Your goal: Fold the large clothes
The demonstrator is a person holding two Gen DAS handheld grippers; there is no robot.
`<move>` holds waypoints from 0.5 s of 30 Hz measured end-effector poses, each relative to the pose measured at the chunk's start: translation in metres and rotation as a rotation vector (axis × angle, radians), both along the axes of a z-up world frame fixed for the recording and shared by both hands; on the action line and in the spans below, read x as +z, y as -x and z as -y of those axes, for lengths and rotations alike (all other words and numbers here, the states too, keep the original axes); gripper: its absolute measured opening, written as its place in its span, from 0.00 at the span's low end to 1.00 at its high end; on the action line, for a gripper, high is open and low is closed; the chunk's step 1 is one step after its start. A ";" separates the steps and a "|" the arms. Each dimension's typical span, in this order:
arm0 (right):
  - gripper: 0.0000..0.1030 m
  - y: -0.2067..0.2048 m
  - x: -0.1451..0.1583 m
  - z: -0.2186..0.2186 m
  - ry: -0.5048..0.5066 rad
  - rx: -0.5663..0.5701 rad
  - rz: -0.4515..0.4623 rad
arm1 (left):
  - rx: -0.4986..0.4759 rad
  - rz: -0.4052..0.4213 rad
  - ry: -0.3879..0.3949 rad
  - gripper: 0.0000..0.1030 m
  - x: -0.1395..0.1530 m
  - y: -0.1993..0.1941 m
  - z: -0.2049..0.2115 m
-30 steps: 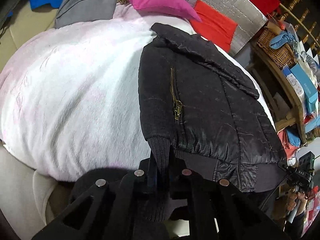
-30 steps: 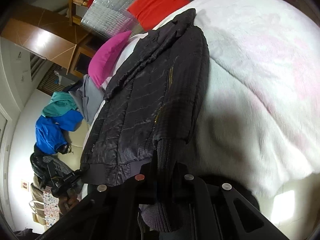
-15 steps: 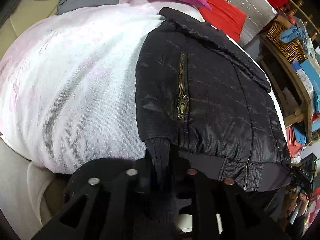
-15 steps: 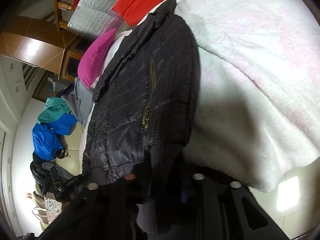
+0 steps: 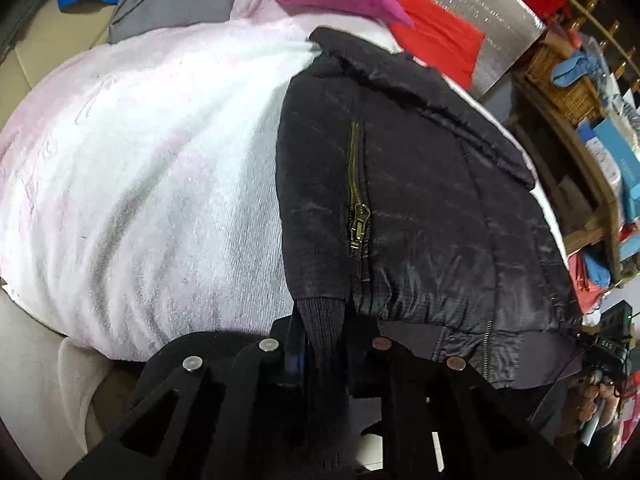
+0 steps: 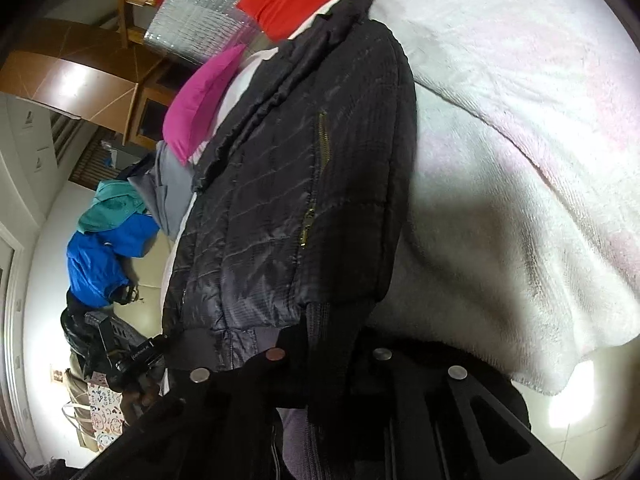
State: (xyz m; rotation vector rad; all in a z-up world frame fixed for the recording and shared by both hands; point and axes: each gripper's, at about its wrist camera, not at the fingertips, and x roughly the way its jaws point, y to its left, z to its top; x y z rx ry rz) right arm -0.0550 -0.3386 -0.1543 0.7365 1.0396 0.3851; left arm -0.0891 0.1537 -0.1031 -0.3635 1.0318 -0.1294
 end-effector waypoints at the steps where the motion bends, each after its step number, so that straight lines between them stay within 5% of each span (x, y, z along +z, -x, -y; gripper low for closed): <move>1: 0.12 0.002 0.004 -0.001 -0.003 0.004 0.008 | -0.001 0.014 -0.001 0.14 0.006 0.004 -0.001; 15: 0.11 0.070 0.047 0.008 -0.168 0.013 0.135 | -0.033 0.160 0.088 0.14 0.065 0.059 -0.020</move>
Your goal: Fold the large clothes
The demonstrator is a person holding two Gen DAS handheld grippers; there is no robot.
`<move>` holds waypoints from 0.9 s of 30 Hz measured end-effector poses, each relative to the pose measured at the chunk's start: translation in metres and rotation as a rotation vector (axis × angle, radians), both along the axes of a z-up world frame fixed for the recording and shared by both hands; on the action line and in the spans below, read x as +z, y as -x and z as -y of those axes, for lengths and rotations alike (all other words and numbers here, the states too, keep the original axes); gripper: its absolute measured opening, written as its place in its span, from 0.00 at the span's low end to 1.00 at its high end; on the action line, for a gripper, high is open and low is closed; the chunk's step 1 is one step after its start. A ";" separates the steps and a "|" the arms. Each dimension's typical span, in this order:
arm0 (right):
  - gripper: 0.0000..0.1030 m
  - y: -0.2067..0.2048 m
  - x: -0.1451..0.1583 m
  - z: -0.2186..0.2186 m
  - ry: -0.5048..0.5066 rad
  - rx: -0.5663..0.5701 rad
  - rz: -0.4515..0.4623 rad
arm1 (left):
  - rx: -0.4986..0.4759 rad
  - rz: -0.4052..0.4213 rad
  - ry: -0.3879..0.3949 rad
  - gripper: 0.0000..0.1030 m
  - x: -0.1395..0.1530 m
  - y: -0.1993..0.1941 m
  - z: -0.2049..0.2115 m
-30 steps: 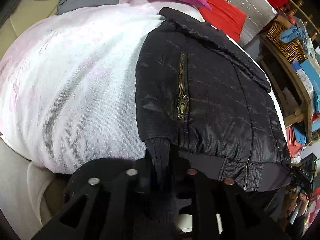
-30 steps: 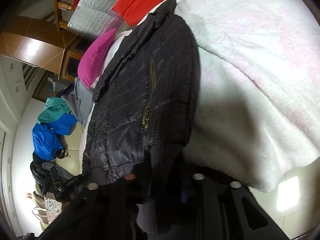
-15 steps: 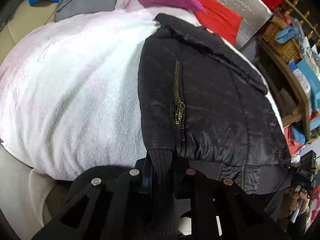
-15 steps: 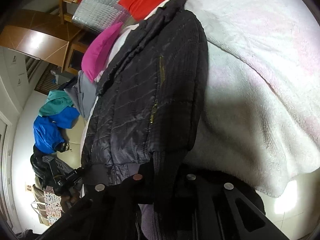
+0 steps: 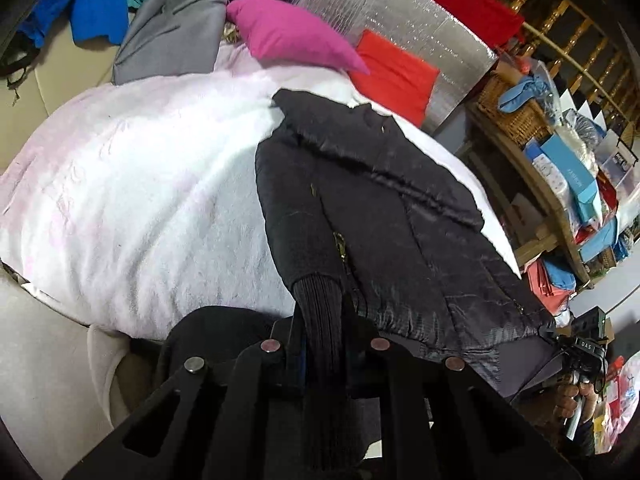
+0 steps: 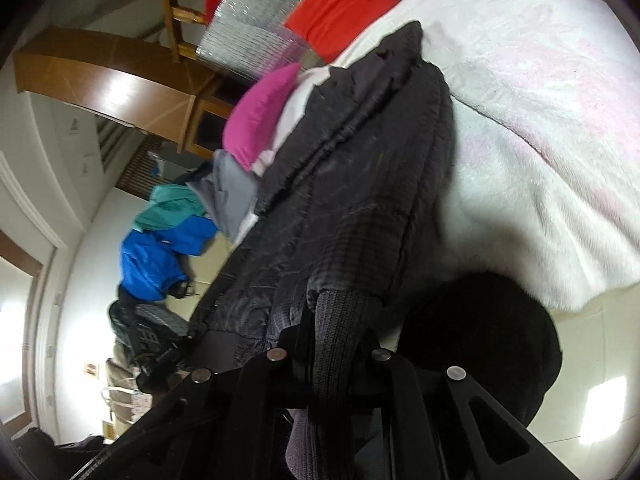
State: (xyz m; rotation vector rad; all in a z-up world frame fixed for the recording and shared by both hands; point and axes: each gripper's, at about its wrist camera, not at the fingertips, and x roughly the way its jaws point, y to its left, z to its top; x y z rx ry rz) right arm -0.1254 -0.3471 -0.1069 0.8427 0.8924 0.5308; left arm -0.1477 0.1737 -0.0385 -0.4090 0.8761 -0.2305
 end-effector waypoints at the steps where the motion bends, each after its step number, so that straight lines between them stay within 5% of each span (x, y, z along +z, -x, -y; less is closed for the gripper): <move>1: 0.11 0.002 0.001 0.001 -0.013 -0.002 0.008 | 0.004 0.004 0.014 0.13 0.001 0.000 -0.004; 13: 0.11 -0.012 0.021 0.009 -0.141 -0.046 0.107 | 0.049 0.042 0.068 0.13 0.016 -0.023 -0.011; 27: 0.11 -0.051 0.047 0.008 -0.134 -0.102 0.188 | 0.072 0.125 0.005 0.13 0.042 -0.058 0.008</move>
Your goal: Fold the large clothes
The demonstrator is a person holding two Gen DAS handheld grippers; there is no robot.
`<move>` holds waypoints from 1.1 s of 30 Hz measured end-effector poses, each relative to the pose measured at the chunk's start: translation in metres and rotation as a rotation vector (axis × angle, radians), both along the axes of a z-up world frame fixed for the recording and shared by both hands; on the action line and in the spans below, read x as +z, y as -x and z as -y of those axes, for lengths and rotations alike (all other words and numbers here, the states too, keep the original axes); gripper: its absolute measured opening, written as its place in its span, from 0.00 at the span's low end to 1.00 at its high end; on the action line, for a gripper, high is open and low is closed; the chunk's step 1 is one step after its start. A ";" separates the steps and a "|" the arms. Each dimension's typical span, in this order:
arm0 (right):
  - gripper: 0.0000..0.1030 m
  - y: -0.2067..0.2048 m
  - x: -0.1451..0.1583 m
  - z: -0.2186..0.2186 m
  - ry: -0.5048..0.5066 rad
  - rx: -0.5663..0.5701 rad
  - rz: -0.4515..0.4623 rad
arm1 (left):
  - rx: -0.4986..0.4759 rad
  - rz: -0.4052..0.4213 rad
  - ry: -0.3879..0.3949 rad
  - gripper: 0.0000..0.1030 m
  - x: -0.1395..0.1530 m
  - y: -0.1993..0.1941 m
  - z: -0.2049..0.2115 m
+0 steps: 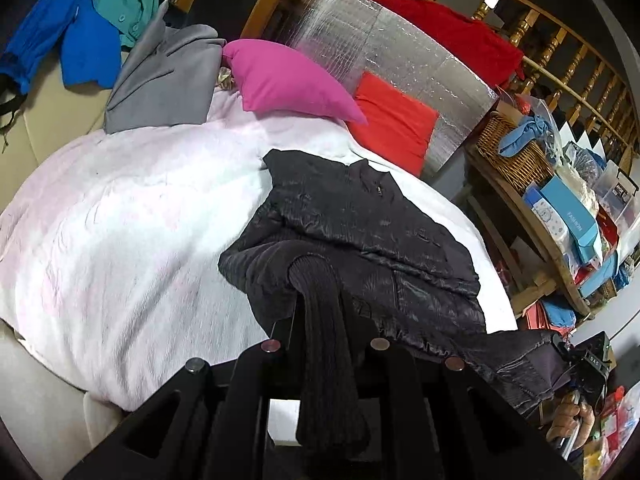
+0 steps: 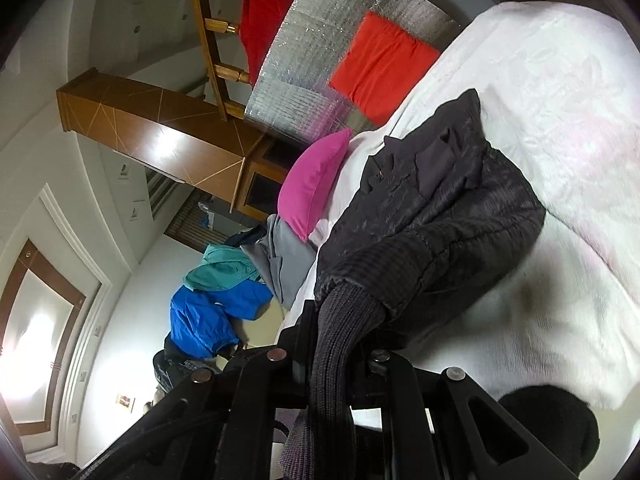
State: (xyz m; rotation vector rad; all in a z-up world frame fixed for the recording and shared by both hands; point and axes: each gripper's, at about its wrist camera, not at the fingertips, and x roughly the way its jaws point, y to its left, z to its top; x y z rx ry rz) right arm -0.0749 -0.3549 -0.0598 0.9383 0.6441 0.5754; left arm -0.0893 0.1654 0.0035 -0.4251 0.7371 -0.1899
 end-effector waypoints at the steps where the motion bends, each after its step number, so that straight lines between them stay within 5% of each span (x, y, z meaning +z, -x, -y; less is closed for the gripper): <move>1: 0.11 -0.002 0.002 -0.001 0.002 0.000 0.003 | 0.000 0.002 -0.003 0.13 0.000 -0.001 0.000; 17: 0.11 0.001 -0.005 0.000 0.021 -0.005 0.003 | 0.029 0.006 -0.166 0.13 0.002 -0.002 0.025; 33: 0.11 0.001 -0.004 0.000 0.023 -0.014 0.000 | 0.040 0.000 -0.210 0.13 -0.001 0.000 0.027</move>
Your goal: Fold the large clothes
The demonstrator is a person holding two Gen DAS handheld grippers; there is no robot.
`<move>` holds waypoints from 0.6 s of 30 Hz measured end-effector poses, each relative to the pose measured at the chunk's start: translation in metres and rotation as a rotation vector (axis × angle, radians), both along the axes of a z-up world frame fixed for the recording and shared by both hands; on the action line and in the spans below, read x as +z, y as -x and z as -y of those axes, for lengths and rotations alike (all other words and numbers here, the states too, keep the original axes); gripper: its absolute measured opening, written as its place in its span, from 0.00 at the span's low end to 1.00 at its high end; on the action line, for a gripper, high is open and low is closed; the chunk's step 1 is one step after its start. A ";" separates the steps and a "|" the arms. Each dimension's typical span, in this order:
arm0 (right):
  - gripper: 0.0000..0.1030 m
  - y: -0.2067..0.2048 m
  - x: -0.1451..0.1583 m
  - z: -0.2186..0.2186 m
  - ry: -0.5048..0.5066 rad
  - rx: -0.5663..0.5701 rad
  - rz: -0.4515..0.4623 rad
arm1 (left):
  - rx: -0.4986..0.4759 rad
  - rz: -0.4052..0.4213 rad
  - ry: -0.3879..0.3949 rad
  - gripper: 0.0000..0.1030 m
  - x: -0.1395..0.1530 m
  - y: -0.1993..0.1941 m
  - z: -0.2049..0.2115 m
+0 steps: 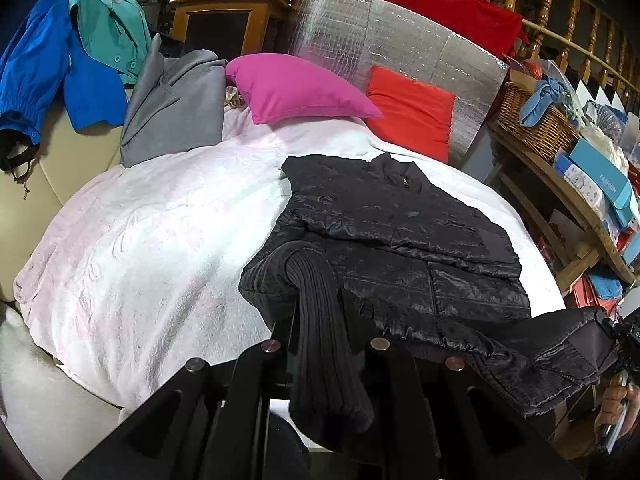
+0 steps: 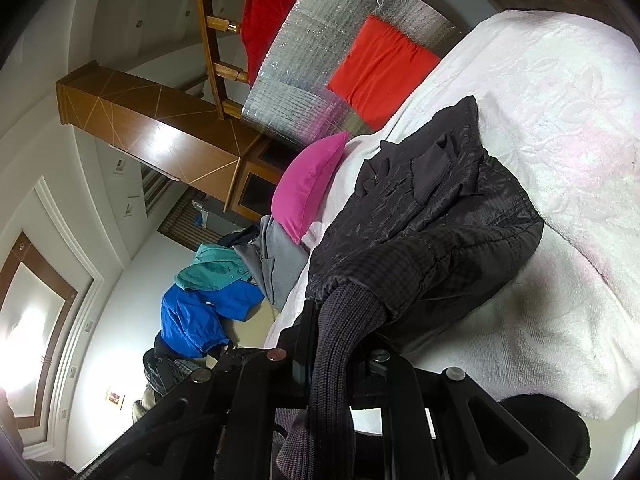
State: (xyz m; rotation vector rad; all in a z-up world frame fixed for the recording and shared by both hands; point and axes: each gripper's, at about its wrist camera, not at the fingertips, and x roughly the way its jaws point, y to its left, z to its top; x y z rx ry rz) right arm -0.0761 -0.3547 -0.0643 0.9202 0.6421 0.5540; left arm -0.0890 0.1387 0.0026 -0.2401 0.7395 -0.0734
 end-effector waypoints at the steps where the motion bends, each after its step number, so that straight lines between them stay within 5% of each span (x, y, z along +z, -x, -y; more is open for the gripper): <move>1: 0.11 0.000 0.000 0.000 0.001 0.000 0.000 | 0.001 0.000 0.001 0.13 0.000 0.000 0.000; 18: 0.11 0.000 0.015 0.000 0.039 0.003 0.033 | 0.007 0.060 0.029 0.13 0.013 0.012 -0.004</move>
